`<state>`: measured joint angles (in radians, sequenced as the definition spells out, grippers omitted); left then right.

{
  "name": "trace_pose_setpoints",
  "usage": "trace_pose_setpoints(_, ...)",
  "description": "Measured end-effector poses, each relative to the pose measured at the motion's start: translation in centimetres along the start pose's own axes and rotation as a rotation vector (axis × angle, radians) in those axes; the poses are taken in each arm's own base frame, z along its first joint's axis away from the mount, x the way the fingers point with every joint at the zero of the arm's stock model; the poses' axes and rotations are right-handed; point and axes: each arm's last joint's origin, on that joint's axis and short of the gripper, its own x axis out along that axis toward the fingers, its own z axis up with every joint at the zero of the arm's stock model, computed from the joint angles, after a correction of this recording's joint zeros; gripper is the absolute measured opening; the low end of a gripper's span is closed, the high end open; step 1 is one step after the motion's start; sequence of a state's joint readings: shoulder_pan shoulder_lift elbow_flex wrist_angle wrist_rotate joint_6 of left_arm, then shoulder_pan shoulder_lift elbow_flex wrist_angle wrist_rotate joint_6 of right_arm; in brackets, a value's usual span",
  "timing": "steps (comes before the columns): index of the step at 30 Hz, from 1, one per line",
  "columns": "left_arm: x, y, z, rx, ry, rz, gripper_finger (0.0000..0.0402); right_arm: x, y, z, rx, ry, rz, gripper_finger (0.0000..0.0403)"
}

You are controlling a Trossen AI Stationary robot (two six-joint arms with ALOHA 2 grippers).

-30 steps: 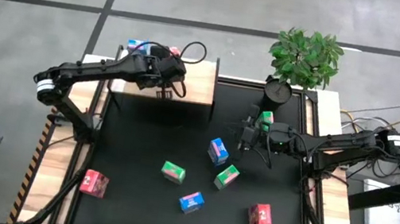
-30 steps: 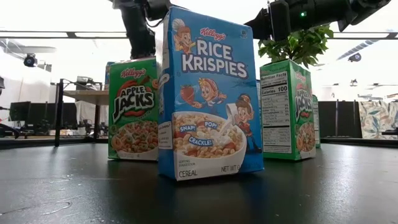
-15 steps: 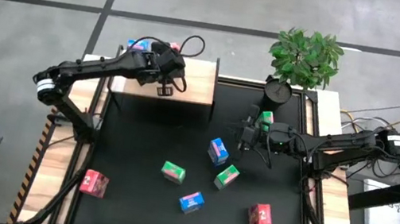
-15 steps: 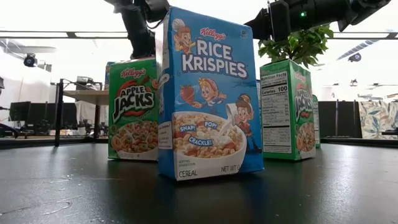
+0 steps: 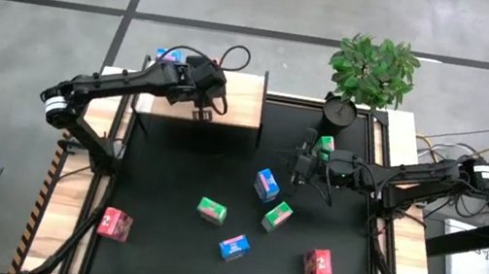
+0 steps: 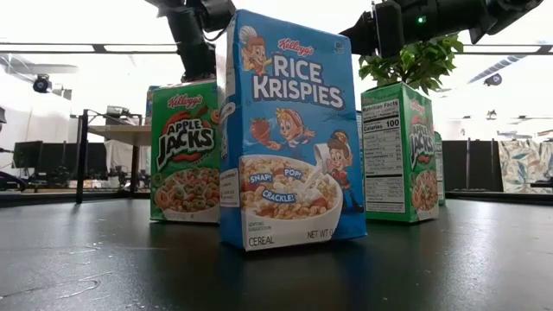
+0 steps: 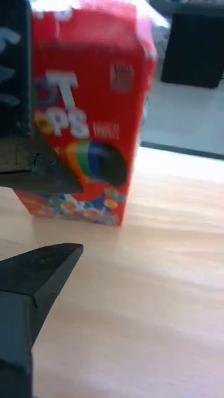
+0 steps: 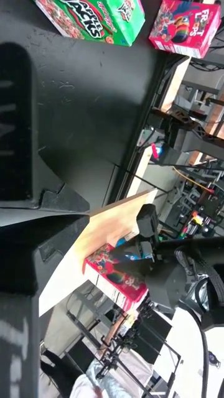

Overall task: Stack cereal on shelf
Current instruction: Put the top red cereal box on the shelf

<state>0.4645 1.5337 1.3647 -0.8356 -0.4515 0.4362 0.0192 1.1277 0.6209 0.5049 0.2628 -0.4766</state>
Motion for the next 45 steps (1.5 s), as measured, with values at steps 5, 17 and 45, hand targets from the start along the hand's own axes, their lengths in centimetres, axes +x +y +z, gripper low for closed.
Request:
trace_pose_setpoints(5, -0.5, -0.1, 0.0, 0.003, -0.018, -0.005, 0.012, 0.0, 0.0, 0.0, -0.008, 0.001, 0.001, 0.0009)
trace_pose_setpoints(17, -4.3, 0.0, -0.3, 0.079, -0.178, -0.065, 0.0037, 0.0, 0.0, -0.1, -0.016, 0.008, 0.004, 0.0009)
trace_pose_setpoints(45, 2.2, -1.8, -4.0, 0.028, -0.178, 0.2, 0.0, 0.0, 0.0, -0.1, -0.018, 0.006, 0.002, 0.0009)
